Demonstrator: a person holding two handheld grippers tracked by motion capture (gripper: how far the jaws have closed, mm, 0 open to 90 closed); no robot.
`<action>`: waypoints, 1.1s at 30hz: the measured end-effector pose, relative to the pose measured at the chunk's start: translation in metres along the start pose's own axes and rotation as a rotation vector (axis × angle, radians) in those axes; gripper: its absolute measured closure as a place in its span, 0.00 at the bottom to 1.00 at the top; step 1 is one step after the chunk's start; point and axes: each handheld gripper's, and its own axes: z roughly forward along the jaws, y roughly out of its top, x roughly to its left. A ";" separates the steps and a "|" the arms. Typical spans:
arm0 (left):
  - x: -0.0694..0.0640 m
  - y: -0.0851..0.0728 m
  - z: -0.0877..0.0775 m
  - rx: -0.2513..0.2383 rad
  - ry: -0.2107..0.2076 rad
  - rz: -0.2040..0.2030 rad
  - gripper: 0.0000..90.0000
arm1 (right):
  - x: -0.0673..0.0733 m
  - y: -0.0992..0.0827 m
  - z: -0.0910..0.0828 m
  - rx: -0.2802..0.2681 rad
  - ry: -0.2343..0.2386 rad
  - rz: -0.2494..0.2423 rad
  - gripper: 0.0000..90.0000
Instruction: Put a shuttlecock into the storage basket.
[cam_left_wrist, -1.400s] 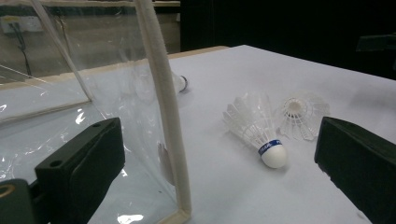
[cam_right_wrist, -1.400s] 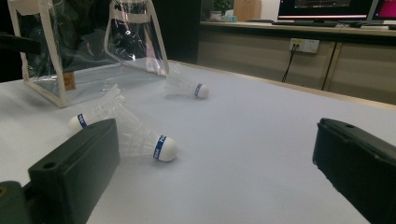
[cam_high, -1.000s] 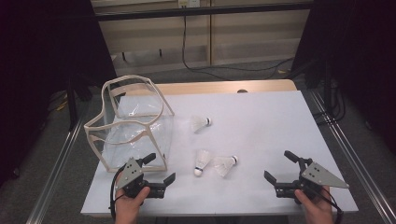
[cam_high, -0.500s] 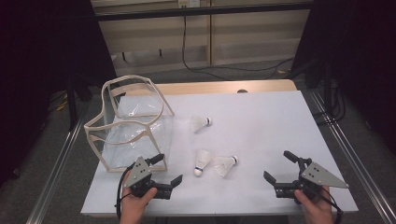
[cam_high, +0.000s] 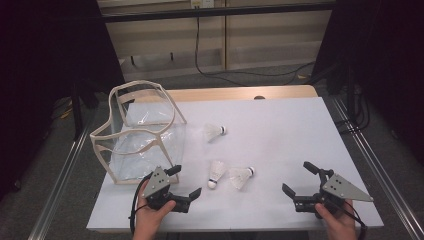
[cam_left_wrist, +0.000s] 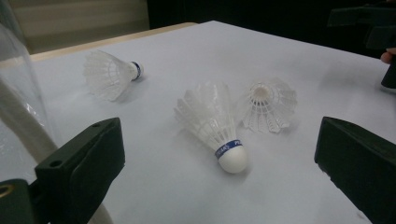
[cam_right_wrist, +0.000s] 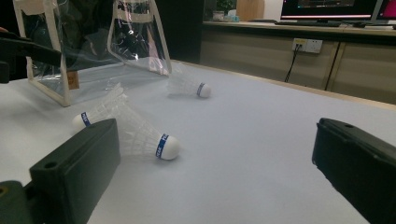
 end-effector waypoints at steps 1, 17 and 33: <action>0.000 0.000 0.001 0.010 -0.002 0.001 0.02 | 0.000 0.000 0.000 0.000 0.000 -0.004 0.01; -0.006 0.003 0.019 0.091 0.000 -0.020 0.02 | 0.000 0.000 0.000 -0.001 0.004 -0.006 0.01; -0.008 0.005 0.031 0.155 0.003 -0.041 0.03 | 0.000 0.000 0.000 0.001 0.006 -0.008 0.01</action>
